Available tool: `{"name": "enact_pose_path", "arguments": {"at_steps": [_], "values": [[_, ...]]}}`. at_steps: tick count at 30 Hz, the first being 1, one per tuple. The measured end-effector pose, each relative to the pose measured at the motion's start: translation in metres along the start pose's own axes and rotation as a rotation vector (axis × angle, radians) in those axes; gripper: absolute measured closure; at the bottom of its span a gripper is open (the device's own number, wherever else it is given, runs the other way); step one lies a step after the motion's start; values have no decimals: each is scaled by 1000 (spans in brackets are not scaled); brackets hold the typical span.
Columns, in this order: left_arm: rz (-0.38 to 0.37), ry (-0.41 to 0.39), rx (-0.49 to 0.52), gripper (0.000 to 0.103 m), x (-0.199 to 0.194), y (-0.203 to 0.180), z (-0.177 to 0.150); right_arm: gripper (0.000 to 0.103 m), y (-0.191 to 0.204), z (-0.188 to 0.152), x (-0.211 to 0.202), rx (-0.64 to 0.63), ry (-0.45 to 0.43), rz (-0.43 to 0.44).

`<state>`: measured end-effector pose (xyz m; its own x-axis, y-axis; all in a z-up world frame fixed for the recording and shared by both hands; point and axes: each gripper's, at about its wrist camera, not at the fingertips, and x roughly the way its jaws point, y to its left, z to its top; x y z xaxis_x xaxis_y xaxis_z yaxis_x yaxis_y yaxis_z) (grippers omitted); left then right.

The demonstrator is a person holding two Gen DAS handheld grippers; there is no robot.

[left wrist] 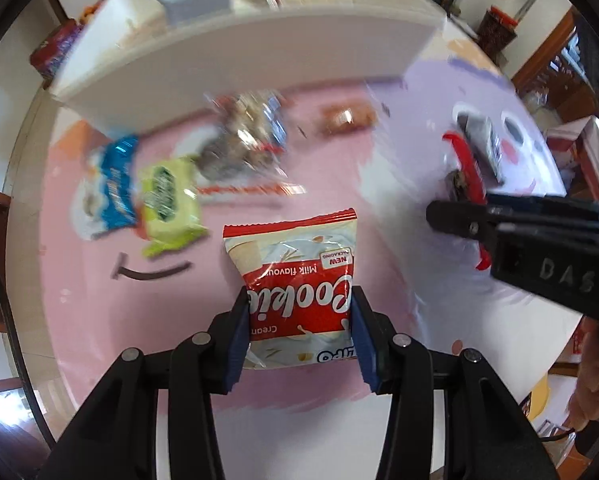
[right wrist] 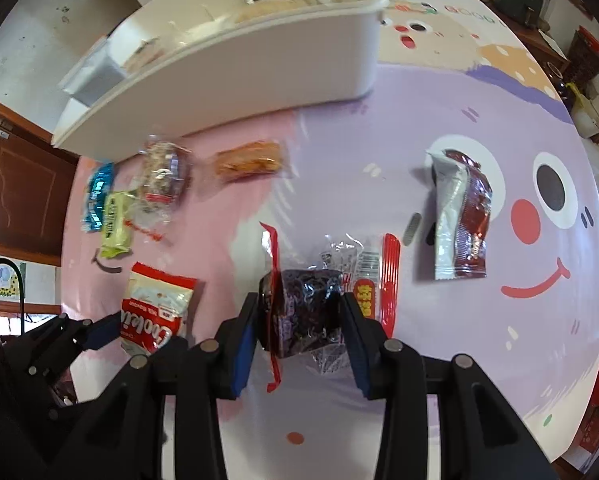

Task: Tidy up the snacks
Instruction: 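Lift both held packets and carry them over the white tray, then open both grippers to drop the Cookies packet and nut bag into the tray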

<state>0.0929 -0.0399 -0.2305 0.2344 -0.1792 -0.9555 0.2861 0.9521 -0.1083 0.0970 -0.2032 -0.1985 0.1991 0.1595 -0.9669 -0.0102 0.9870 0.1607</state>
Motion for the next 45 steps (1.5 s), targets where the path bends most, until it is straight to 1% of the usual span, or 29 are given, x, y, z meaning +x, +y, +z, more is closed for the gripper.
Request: {"name": "enact_pose_path", "arguments": {"at_steps": [3,9,11,13,16,17,19,22,24,26,29,32,33,34,36,38,42,44,45], "values": [[-6,-65,-20,59,-26,12,10,63,11,4,-13,-22,-27,27],[-12,-195,-47,59,-70,28,54,63,36,26,-48,-65,-105,84],[-8,-220,-48,59,-83,36,64,63,42,36,-59,-81,-132,85],[-5,-240,-56,59,-87,38,81,63,44,47,-68,-98,-155,87],[7,-247,-49,59,-90,42,102,63,51,66,-77,-131,-187,70],[9,-246,-46,59,-92,49,105,63,52,73,-79,-138,-196,68],[11,-229,-48,59,-87,53,120,63,54,87,-83,-149,-215,62],[3,-214,-64,59,-84,59,133,63,56,107,-88,-157,-243,52],[15,-210,-66,59,-79,62,143,63,57,122,-91,-162,-259,52],[32,-209,-66,59,-72,65,153,63,57,133,-91,-165,-268,48],[84,-215,-66,59,-59,74,168,63,58,152,-89,-169,-279,37],[143,-257,-61,58,-51,83,183,63,57,168,-85,-158,-280,35],[173,-252,-61,58,-46,86,189,63,56,174,-83,-155,-280,36],[187,-239,-75,58,-39,92,195,63,56,177,-82,-155,-280,35],[202,-220,-109,58,-30,102,204,63,56,186,-79,-156,-283,29],[210,-220,-128,58,-28,107,211,63,57,193,-78,-155,-282,25],[223,-267,-131,58,-43,106,228,62,56,206,-76,-140,-275,25],[226,-284,-130,54,-53,103,233,62,52,212,-79,-119,-279,43],[228,-296,-131,43,-59,102,236,62,51,214,-81,-111,-284,49]]}}
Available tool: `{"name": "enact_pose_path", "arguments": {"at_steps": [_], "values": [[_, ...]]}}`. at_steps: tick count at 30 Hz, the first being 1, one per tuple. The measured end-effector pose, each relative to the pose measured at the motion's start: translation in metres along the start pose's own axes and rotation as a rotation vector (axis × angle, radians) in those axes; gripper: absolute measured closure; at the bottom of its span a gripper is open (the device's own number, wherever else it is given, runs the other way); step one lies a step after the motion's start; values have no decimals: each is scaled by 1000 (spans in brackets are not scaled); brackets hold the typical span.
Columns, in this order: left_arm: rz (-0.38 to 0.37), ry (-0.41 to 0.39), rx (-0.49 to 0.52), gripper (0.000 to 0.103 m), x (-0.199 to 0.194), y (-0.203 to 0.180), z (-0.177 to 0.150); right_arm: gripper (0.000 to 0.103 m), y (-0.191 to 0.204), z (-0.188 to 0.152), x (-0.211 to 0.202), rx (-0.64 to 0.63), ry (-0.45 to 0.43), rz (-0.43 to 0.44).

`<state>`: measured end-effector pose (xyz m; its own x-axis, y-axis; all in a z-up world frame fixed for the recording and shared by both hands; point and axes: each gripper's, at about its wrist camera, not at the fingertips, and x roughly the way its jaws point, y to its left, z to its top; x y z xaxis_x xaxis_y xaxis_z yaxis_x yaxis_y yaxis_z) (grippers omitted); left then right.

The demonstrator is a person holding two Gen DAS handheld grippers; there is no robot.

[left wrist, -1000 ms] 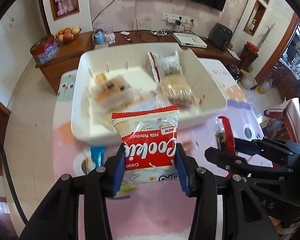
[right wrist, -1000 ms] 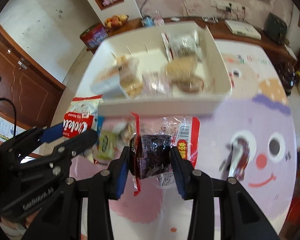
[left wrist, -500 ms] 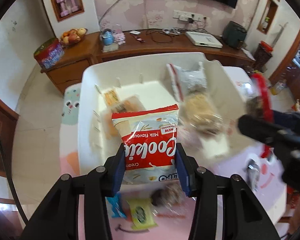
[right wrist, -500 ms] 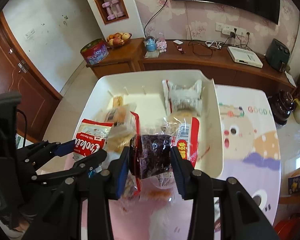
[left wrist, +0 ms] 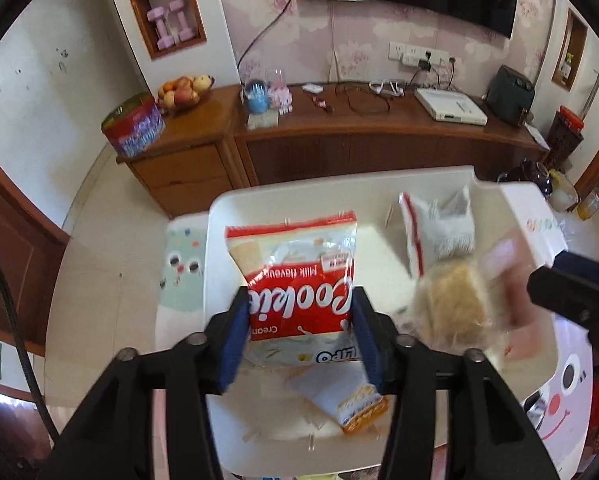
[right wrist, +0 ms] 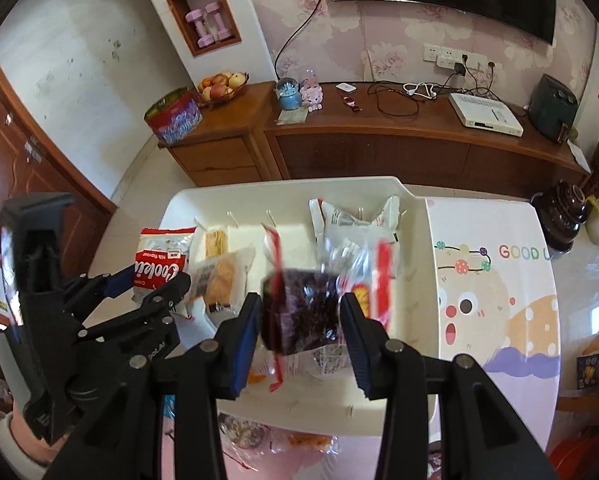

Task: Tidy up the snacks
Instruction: 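Open both grippers to drop the Cookies packet and nut bag into the tray, then withdraw both grippers from the tray back over the remaining snacks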

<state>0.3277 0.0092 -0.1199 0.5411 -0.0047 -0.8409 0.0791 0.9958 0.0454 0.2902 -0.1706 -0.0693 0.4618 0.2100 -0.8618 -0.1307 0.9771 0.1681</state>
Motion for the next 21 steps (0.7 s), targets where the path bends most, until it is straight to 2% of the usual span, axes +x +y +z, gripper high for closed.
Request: {"name": "enact_pose_path", "arguments": {"at_steps": [1,3,9,21], "values": [[3,-10,-6,29,-5,0,4,62,-1,2,-2,4,-4,1],[0,-50,-29,17,-20,1,11,62,-2,6,-6,14,-16,0],[-53,-50,-64,15,-43,6,19,61,-2,10,-21,21,-43,-18],[-74,-105,-58,15,-104,24,8,61,17,2,-63,17,-82,-27]]}}
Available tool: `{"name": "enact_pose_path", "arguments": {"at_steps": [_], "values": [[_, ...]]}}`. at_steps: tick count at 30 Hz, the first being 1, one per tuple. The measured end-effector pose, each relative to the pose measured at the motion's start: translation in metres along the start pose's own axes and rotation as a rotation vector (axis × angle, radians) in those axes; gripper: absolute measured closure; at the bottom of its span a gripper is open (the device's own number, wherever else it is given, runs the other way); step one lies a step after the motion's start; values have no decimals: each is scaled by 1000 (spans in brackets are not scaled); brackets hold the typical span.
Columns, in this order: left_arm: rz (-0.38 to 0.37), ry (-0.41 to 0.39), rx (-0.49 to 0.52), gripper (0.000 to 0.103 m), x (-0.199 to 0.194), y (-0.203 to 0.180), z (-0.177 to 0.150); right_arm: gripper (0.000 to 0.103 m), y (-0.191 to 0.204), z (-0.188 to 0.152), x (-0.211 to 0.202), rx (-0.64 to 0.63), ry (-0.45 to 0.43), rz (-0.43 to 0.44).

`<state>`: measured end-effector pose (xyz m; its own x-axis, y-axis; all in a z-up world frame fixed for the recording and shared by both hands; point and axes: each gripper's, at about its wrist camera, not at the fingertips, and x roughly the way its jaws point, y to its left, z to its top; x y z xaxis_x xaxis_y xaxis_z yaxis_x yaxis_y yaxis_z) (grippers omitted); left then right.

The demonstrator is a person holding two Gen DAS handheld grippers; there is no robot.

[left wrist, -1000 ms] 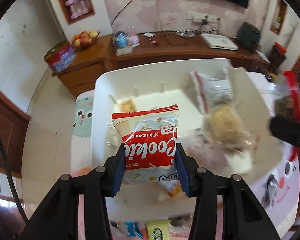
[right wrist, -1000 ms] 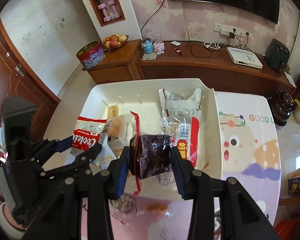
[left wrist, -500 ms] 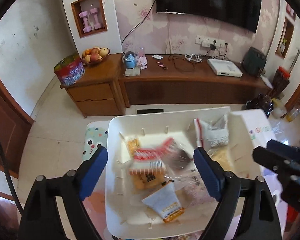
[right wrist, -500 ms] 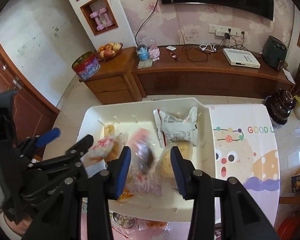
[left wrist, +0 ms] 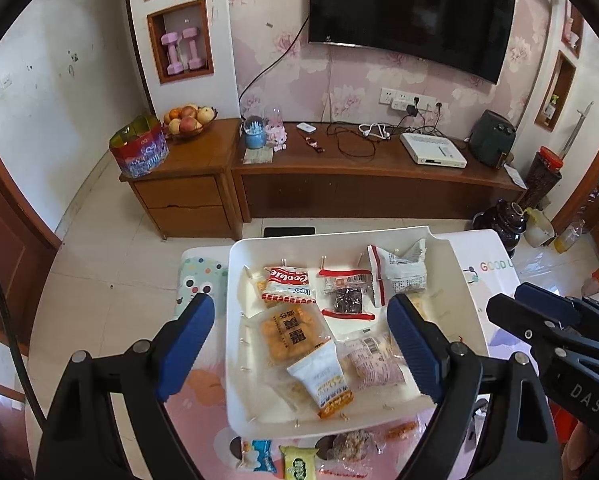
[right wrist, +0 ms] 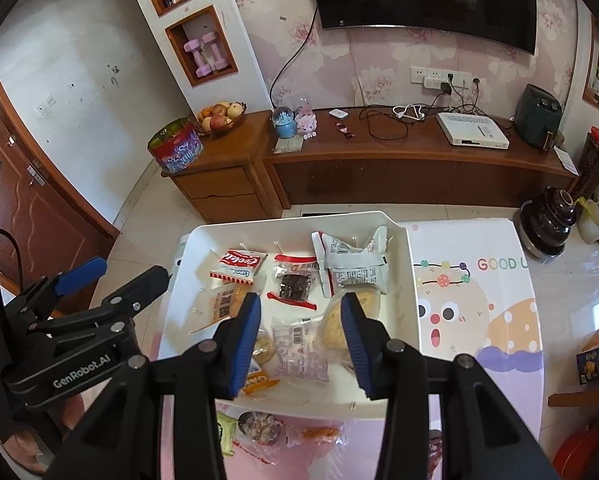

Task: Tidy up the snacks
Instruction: 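Withdraw both grippers from the tray back over the remaining snacks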

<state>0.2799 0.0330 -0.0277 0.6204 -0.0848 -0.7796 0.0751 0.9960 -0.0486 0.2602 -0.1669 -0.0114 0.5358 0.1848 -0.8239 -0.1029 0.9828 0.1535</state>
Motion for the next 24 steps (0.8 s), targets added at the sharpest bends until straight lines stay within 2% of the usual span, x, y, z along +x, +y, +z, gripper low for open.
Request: {"name": "enact_pose_path", "arguments": {"at_steps": [8,15,24], "values": [[-25,-32,6,15,-50,15,-23,61,12,-23,-40,-4,-24,-30],[-61,-38,43,15,-86,21,-57,61,14,-58,-72,10,-21,-66],[-136,-81,97,14,-132,22,-95,61,8,-108,-120,26,-33,-137]]}}
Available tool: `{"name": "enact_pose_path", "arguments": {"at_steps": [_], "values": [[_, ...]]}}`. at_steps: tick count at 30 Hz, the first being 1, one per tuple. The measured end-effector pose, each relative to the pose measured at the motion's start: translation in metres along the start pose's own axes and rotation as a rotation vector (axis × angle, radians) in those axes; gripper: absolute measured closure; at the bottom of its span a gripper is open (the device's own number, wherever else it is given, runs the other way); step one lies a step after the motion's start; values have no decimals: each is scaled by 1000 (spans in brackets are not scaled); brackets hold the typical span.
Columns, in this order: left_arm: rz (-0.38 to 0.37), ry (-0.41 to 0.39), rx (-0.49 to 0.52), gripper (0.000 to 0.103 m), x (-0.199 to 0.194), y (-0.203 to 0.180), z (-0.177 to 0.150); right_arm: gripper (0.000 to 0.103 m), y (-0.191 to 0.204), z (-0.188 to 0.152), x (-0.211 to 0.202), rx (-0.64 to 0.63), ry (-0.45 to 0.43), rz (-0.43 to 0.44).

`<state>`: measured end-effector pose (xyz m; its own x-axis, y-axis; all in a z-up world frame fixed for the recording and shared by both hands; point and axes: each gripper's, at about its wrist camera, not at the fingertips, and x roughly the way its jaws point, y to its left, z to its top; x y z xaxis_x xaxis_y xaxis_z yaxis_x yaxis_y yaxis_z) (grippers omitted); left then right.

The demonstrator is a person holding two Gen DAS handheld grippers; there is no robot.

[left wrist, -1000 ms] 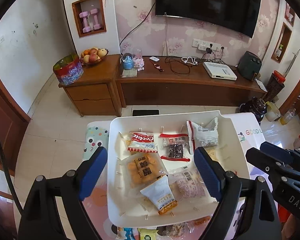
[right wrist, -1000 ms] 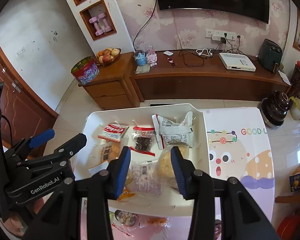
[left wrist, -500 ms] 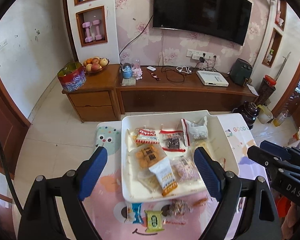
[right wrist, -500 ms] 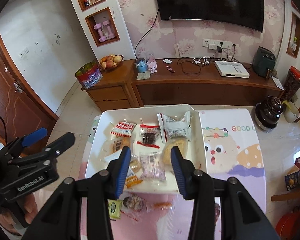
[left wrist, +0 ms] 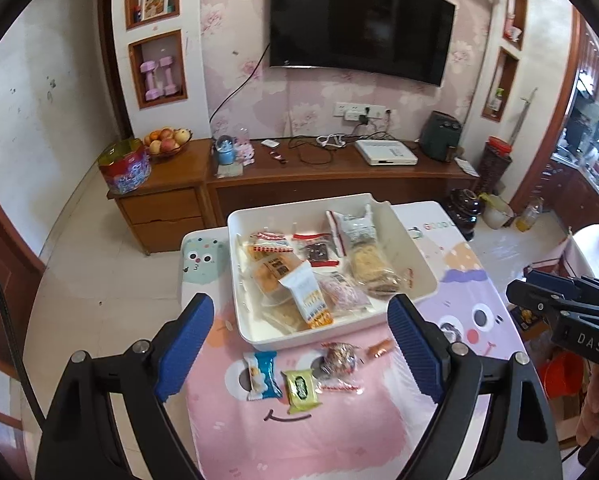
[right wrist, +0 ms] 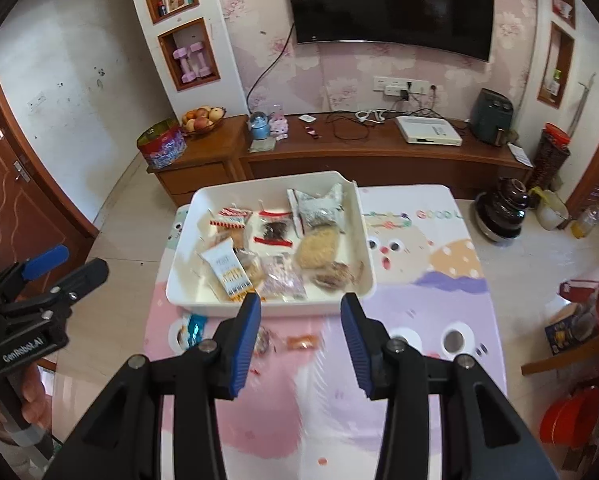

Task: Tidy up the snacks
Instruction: 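Withdraw both grippers from the tray back over the remaining snacks, then grasp the dark chocolate packet with the right gripper while the left grasps the clear nut bag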

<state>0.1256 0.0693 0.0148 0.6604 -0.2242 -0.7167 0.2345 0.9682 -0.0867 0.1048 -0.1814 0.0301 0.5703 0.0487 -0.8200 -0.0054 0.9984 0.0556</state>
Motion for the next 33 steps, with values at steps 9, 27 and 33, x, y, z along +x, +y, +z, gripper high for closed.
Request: {"name": "enact_pose_path", "arguments": {"at_steps": [9,27,33], "values": [[-65,3,41,12,-15,-18,-30,61,-36,-40,-28,64,11,-72],[23,268,41,12,110,-63,-100,60,-118,-73,46,118,180,-69],[74,345,26,12,168,-66,-108,60,-129,-83,100,114,271,-25]]}}
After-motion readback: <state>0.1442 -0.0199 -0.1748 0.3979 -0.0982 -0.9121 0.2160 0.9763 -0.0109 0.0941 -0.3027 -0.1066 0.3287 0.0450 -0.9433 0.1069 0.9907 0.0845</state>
